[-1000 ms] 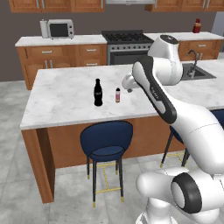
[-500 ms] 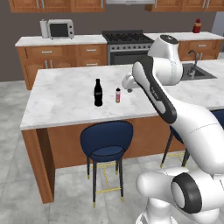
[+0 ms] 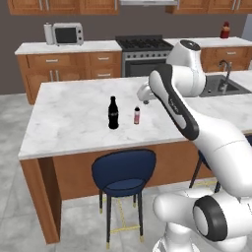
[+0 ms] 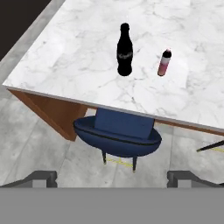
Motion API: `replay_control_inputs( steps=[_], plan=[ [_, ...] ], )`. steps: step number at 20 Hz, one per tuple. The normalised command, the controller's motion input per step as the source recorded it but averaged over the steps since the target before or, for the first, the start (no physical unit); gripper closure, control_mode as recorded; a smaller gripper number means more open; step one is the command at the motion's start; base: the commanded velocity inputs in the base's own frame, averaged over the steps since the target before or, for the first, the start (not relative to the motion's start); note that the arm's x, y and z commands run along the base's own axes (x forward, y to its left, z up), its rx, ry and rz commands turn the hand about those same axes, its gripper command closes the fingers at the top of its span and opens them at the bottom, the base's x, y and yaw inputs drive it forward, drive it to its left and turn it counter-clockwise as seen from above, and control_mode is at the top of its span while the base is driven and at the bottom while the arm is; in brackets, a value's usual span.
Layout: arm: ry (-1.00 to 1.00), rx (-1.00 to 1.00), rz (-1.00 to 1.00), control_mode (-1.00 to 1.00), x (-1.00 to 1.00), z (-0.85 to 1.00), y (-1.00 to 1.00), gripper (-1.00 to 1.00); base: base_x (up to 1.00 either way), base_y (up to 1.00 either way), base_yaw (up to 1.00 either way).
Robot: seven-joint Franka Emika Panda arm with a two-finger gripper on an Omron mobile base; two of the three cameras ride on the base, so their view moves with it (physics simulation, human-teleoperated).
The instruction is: Place the large bottle from the dining counter next to the other large bottle outside the sink, and place the small bottle from the dining counter next to the other small bottle inside the sink.
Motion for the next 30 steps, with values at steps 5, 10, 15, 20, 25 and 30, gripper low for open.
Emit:
replay_control_inputs(
  steps=[5, 10, 15, 20, 25, 30],
  plan=[
    [0.0, 0.0, 0.0, 1.0, 0.0, 0.0, 0.0, -1.0, 0.46, 0.28, -0.07],
    [0.0, 0.0, 0.0, 1.0, 0.0, 0.0, 0.0, -1.0, 0.4, 0.47, -0.14],
    [0.0, 0.0, 0.0, 1.0, 0.0, 0.0, 0.0, -1.0, 0.3, 0.33, -0.12],
    [0.0, 0.0, 0.0, 1.0, 0.0, 0.0, 0.0, -1.0, 0.34, 0.0, -0.01],
    [0.0, 0.0, 0.0, 1.0, 0.0, 0.0, 0.0, -1.0, 0.52, 0.01, 0.0],
    [0.0, 0.0, 0.0, 1.0, 0.0, 0.0, 0.0, -1.0, 0.49, 0.02, 0.0]
  ],
)
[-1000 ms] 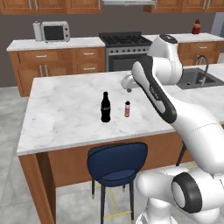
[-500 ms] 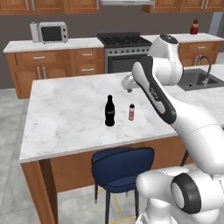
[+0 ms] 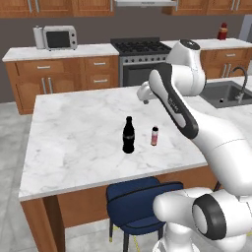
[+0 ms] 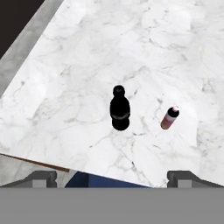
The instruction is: Place the large bottle from the dining counter next to the other large bottle outside the sink, and place the small bottle from the dining counter next to the other small bottle inside the sink.
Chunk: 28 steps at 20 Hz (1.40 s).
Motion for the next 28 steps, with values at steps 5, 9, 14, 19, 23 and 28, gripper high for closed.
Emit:
replay_control_inputs(
  steps=[5, 9, 14, 19, 23, 28],
  plan=[
    [0.0, 0.0, 0.0, 1.0, 0.0, 0.0, 0.0, -1.0, 0.22, 0.02, 0.0],
    [0.0, 0.0, 0.0, 1.0, 0.0, 0.0, 0.0, -1.0, 0.0, 0.0, 0.0],
    [0.0, 0.0, 0.0, -1.0, 0.0, 0.0, 0.0, -1.0, 0.0, 0.0, 0.0],
    [0.08, -0.12, -0.03, -1.0, 0.06, 0.19, 0.35, -1.0, 0.0, 0.0, 0.0],
    [0.17, -0.2, -0.13, -1.0, 0.18, 0.38, 0.4, -1.0, 0.0, 0.0, 0.0],
    [0.29, -0.05, -0.03, -1.0, 0.44, -0.02, -0.05, -1.0, 0.0, 0.0, 0.0]
  ],
)
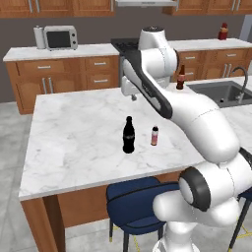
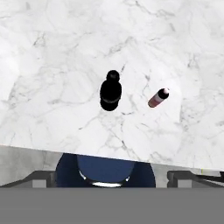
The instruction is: Place the large bottle from the dining counter next to the other large bottle outside the sink, and place the small bottle from the dining counter next to the other small bottle inside the sink.
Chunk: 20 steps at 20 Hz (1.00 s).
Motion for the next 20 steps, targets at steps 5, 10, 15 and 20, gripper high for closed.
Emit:
replay_control_inputs(
  steps=[5, 10, 15, 20],
  plan=[
    [0.24, 0.0, 0.0, -1.0, 0.64, -0.28, -0.08, -1.0, 0.0, 0.0, 0.0],
    [0.06, 0.0, 0.0, -1.0, 0.42, -0.2, -0.03, -1.0, 0.0, 0.0, 0.0],
    [-0.05, 0.0, 0.0, -1.0, 0.08, -0.31, 0.02, -1.0, 0.0, 0.0, 0.0],
    [-0.18, 0.0, 0.0, -1.0, -0.02, -0.53, 0.0, -1.0, 0.0, 0.0, 0.0]
  ],
)
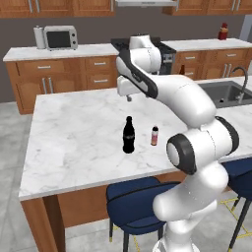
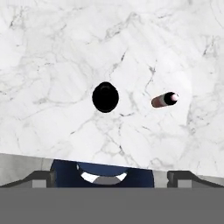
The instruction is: Place the large bottle from the dining counter next to the other large bottle outside the sink, and place the small bottle from the dining counter next to the other small bottle inside the sink.
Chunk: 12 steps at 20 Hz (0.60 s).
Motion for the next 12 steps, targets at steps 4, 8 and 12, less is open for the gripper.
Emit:
replay_control_inputs(
  steps=[4, 8, 12],
  plan=[
    [-0.3, 0.07, 0.0, -1.0, -0.13, -0.51, 0.0, -1.0, 0.0, 0.0, 0.0],
    [-0.29, 0.14, 0.0, -1.0, -0.09, -0.22, 0.0, -1.0, 0.0, 0.0, 0.0],
    [-0.04, 0.06, 0.0, -1.0, -0.03, 0.0, 0.01, -1.0, 0.0, 0.0, 0.0]
  ],
)
